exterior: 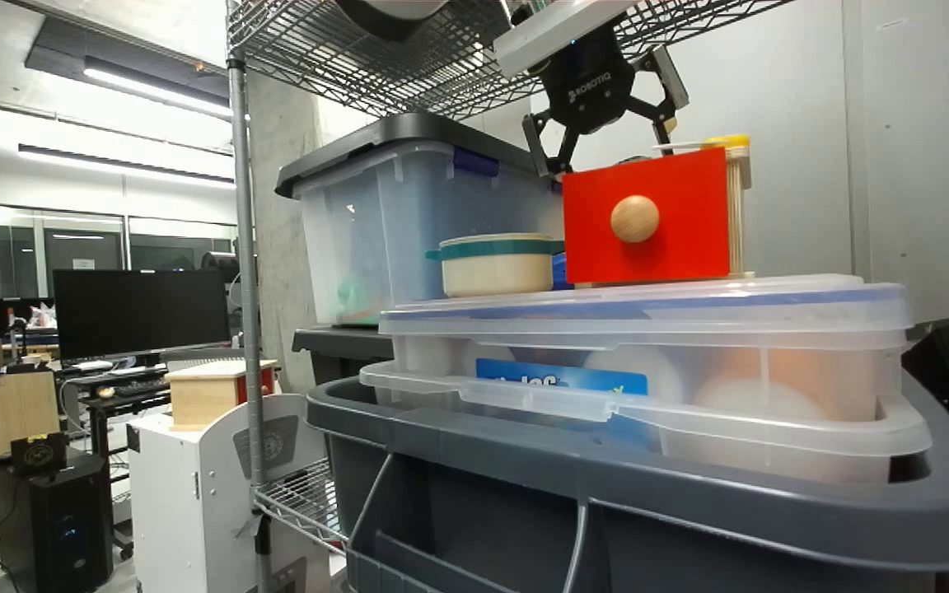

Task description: Put the brown plush, the teddy toy and the white toy in the drawer, and the scissors in the white container

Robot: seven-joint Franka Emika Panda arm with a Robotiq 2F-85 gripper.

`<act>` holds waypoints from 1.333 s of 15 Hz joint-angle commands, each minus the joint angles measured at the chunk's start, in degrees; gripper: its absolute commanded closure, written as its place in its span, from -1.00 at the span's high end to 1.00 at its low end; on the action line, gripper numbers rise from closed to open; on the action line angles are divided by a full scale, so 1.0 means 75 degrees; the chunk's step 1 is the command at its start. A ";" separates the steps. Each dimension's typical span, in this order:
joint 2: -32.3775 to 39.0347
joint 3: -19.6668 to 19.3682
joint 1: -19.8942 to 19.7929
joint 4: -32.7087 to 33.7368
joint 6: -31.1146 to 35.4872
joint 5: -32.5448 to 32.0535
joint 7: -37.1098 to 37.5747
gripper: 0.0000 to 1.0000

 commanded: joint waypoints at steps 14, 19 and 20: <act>0.0137 0.0168 -0.0150 0.0421 -0.0025 0.0283 -0.0320 1.00; 0.0206 0.0179 -0.0152 0.0512 -0.0012 0.0301 -0.0322 1.00; 0.0217 0.0183 -0.0152 0.0519 -0.0010 0.0301 -0.0324 1.00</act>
